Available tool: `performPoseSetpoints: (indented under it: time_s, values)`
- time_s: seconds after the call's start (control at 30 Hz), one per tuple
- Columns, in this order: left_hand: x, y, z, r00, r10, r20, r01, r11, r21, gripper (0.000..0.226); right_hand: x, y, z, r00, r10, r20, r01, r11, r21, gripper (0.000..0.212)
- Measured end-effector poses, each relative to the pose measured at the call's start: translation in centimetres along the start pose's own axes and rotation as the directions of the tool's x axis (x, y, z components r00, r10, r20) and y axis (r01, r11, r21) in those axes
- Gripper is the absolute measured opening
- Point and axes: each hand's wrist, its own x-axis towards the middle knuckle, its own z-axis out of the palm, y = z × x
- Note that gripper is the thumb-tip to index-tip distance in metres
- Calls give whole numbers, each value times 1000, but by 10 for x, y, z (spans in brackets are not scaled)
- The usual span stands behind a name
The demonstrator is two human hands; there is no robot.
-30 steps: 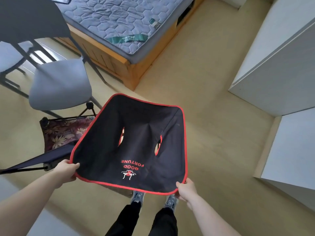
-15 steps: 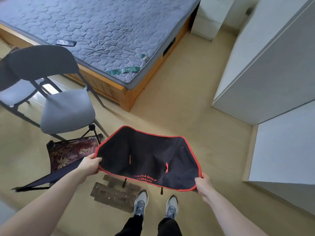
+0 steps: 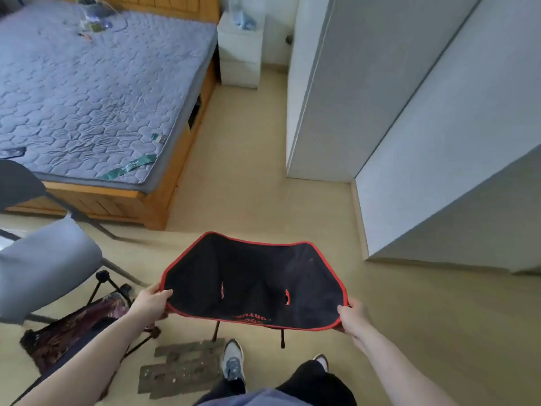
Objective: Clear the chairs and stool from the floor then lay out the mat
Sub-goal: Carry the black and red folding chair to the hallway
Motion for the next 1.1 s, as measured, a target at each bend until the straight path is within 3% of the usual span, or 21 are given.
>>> performPoseSetpoints:
  time_s: [0.27,0.67,1.1]
  values:
    - [-43,96,87,983,163,78,-175,970,171,16,-33,29,-112,995,27,-91,-4,970,242,29]
    - [-150,202,306,925,327,192,-369,896,249,14,-30,121,-348,969,74,-235,38,898,438,28]
    - [-221,324,547,753,388,531,-591,754,288,15,-18,213,-531,854,276,-440,25,824,565,21]
